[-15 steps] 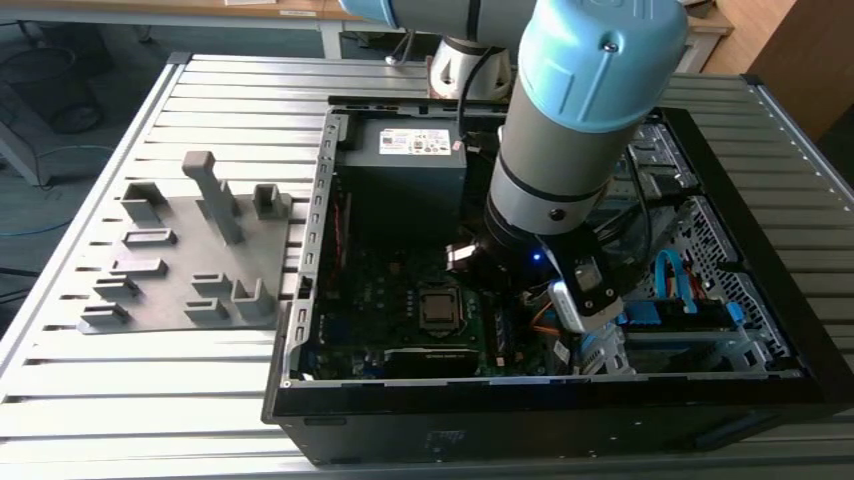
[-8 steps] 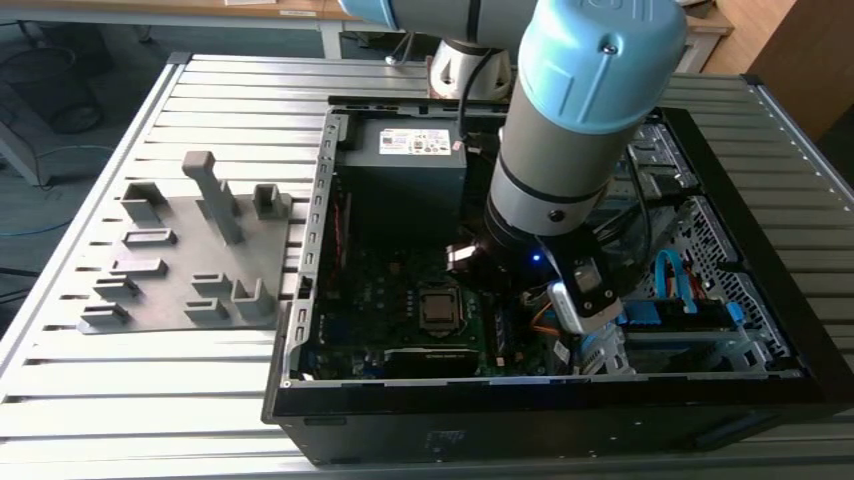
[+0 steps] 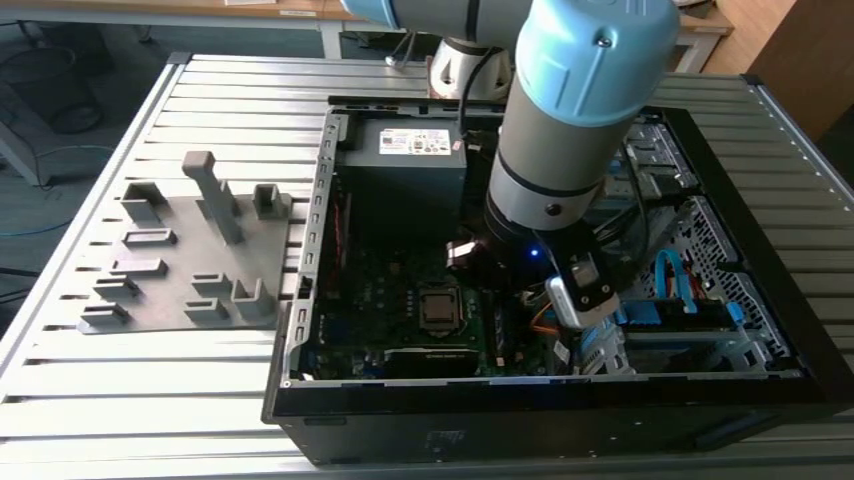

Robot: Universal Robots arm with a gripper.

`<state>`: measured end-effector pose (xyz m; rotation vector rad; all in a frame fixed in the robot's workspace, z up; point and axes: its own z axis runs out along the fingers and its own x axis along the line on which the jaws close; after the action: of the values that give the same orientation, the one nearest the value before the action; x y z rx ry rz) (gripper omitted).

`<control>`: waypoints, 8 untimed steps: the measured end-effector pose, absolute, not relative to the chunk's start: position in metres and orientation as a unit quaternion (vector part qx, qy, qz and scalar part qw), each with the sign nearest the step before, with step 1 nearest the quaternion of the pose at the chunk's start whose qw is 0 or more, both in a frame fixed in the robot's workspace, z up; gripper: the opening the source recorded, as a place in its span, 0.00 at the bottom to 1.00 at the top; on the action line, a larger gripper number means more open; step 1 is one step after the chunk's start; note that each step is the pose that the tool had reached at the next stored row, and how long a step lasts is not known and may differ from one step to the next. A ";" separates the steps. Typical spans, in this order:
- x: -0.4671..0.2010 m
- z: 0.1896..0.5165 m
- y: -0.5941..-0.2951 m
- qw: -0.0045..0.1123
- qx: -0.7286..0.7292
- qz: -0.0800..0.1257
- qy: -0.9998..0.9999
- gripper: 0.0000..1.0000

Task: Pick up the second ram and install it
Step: 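Insert the second ram into the second slot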

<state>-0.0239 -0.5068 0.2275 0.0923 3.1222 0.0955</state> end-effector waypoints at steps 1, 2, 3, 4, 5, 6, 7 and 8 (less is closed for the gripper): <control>-0.024 0.227 -0.507 0.008 0.029 0.031 0.999 0.14; -0.024 0.227 -0.507 0.008 0.029 0.031 0.999 0.14; -0.024 0.226 -0.507 0.008 0.029 0.030 0.999 0.14; -0.024 0.226 -0.506 0.008 0.030 0.030 0.999 0.14; -0.024 0.225 -0.506 0.008 0.030 0.029 0.999 0.14; -0.025 0.224 -0.506 0.008 0.030 0.029 0.999 0.14; -0.025 0.223 -0.506 0.008 0.030 0.028 0.999 0.14; -0.025 0.222 -0.506 0.008 0.030 0.027 0.999 0.14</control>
<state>-0.0251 -0.5057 0.2220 0.0922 3.1223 0.0853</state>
